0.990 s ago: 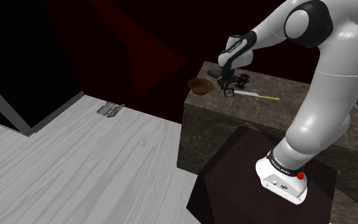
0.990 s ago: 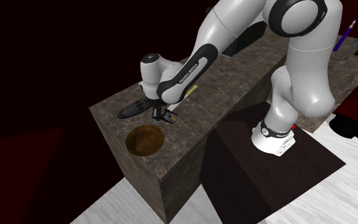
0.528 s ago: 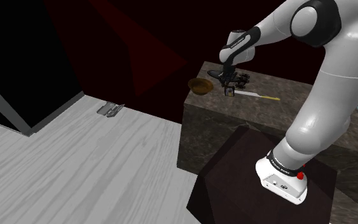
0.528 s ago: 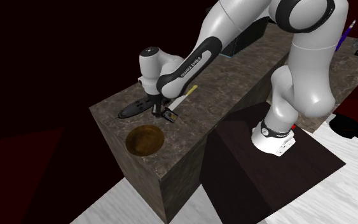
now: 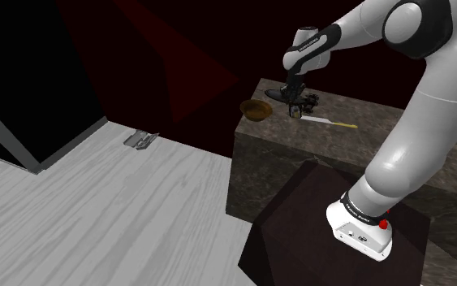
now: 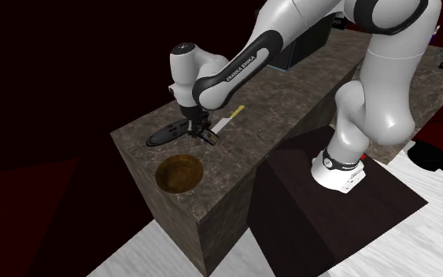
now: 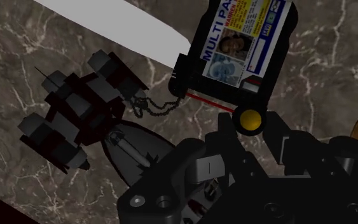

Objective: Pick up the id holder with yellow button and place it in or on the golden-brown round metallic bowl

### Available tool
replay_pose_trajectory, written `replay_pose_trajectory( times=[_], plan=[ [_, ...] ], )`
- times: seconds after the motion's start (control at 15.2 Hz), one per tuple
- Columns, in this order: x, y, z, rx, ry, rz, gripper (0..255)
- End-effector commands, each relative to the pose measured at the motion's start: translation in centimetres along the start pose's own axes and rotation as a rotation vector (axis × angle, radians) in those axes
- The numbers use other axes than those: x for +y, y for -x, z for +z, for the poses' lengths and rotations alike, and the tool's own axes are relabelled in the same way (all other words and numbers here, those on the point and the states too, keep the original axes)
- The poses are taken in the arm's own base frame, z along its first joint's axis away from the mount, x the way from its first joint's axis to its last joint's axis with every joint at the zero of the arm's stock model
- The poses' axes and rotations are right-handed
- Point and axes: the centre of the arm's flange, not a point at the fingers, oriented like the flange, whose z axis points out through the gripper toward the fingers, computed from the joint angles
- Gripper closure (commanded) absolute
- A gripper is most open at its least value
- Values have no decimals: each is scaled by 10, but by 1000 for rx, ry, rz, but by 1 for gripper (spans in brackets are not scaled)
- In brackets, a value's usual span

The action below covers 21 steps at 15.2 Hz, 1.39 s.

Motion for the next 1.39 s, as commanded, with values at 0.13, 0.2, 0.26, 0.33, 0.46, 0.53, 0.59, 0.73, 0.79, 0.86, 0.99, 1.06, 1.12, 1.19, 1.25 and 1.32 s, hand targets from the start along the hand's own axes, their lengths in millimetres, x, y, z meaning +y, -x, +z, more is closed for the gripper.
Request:
replay_pose_trajectory(
  times=[0.13, 0.2, 0.26, 0.33, 0.46, 0.53, 0.59, 0.73, 0.79, 0.86, 0.99, 1.06, 1.12, 1.19, 1.25, 1.32],
  plan=[
    [3, -1, -22, 0, 0, 0, 255],
    [3, -1, -28, 0, 0, 0, 255],
    [4, -1, -33, 0, 0, 0, 255],
    [4, -1, -38, 0, 0, 0, 255],
    [5, -1, -49, 0, 0, 0, 255],
    [6, -1, -54, 0, 0, 0, 255],
    [-7, -6, -55, 0, 0, 0, 255],
    [-31, -15, -59, 0, 0, 0, 255],
    [-43, -20, -60, 0, 0, 0, 255],
    [-55, -25, -62, 0, 0, 0, 255],
    [-80, -34, -65, 0, 0, 0, 255],
    [-92, -39, -67, 0, 0, 0, 255],
    [-104, -44, -68, 0, 0, 0, 255],
    [-117, -48, -70, 0, 0, 0, 255],
    [-129, -53, -71, 0, 0, 0, 255],
    [-141, -58, -73, 0, 0, 0, 255]
  ],
)
